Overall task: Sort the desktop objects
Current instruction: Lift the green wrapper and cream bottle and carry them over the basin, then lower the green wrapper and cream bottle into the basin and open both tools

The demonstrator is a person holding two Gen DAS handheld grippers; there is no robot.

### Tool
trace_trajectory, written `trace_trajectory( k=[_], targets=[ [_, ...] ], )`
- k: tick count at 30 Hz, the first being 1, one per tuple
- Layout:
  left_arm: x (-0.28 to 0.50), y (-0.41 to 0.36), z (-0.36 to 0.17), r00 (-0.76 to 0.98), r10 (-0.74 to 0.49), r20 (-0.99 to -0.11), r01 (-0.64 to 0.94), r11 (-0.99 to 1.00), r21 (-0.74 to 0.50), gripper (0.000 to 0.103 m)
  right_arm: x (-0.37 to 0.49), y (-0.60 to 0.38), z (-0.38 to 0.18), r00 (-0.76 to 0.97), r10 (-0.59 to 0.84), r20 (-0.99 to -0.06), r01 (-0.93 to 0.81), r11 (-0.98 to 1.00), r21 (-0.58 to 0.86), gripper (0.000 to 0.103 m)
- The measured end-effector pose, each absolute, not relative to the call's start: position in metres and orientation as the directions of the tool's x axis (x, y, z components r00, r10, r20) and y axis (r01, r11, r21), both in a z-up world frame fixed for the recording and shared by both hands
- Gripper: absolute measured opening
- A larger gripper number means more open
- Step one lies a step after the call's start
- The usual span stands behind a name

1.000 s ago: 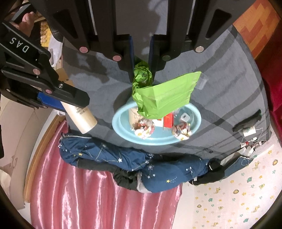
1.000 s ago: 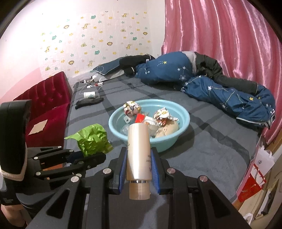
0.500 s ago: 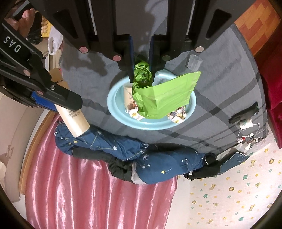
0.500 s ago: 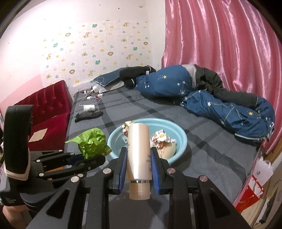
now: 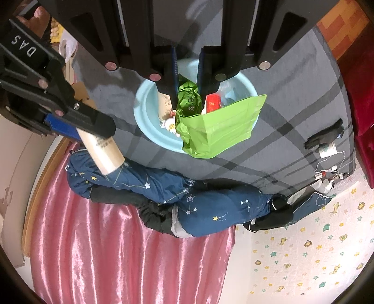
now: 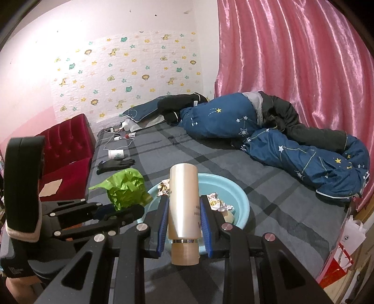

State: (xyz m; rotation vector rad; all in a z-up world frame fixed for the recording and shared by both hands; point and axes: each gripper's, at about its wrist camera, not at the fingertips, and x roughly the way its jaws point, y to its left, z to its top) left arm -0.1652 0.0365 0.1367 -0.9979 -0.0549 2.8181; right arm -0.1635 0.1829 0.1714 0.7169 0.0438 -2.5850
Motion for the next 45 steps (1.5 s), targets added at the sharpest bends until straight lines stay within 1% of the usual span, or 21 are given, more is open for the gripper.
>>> trace_trajectory(
  k=[9, 23, 45],
  targets=[
    [-0.201, 0.035, 0.138, -0.766, 0.144, -0.626, -0.128, -0.989, -0.071, 0.014, -0.201, 0.181, 0.167, -0.753, -0.420, -0.506, 0.429, -0.897, 0.106, 0.027],
    [-0.251, 0.024, 0.123, -0.749, 0.144, -0.647, -0.113, -0.990, -0.090, 0.014, -0.255, 0.172, 0.157, -0.745, -0.422, -0.517, 0.420, -0.898, 0.129, 0.027],
    [-0.323, 0.028, 0.078, -0.698, 0.164, -0.697, -0.140, -0.986, -0.092, 0.014, -0.339, 0.161, 0.113, -0.696, -0.409, -0.590, 0.403, -0.903, 0.150, 0.027]
  ],
)
